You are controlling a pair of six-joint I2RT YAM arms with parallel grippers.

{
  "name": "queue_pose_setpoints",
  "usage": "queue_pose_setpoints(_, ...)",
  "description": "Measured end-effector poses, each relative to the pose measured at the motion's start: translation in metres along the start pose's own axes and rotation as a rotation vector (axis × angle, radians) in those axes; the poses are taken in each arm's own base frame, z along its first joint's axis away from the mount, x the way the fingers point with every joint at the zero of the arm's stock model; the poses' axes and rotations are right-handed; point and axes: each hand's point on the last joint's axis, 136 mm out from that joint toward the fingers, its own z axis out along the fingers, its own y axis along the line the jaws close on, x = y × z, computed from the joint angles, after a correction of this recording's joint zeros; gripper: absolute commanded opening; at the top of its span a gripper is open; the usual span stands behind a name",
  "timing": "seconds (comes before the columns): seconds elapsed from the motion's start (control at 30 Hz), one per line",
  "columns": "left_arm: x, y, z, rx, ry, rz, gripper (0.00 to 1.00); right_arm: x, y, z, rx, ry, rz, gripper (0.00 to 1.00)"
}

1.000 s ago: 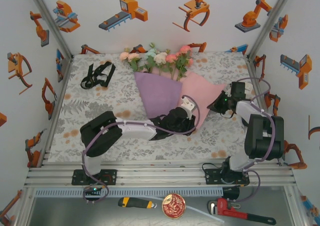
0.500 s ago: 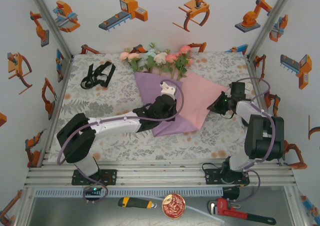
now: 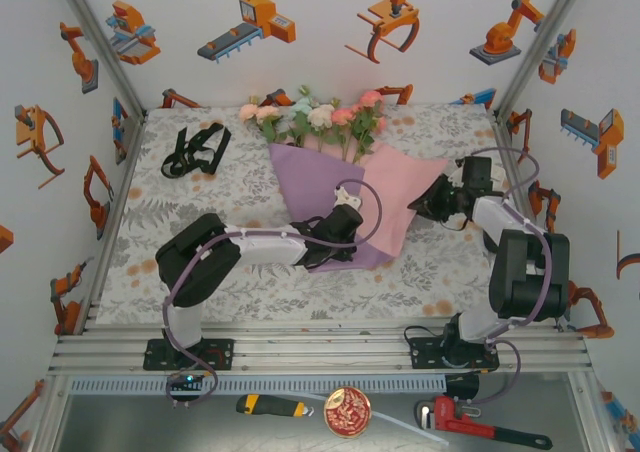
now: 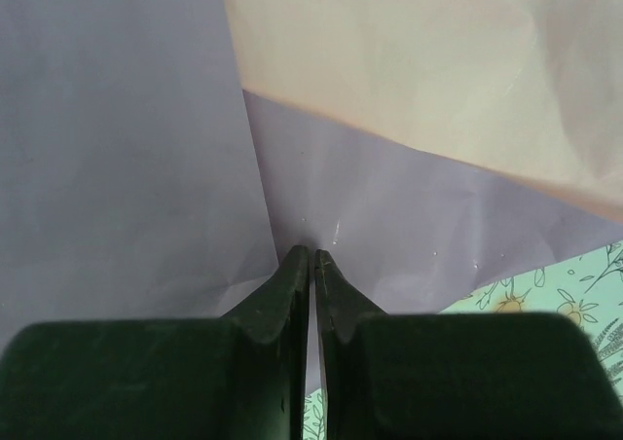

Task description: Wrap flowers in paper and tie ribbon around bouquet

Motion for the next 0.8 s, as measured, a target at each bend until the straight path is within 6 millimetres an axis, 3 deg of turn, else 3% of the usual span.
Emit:
queue_pose_setpoints(0.27, 0.0, -0.001, 0.0, 0.007, 0.001, -0.008, 0.13, 0.019, 0.034, 0.012, -0.09, 0.065, -0.032, 0.0)
queue_pose_setpoints(0.53, 0.0, -0.006, 0.002, 0.03, 0.0, -0.017, 0.13, 0.023, 0.062, 0.026, -0.16, 0.083, 0.003, 0.0)
queue_pose_setpoints(0.8, -0.001, -0.009, 0.003, 0.045, -0.003, -0.022, 0.13, 0.021, 0.119, 0.044, -0.248, 0.087, -0.001, 0.0)
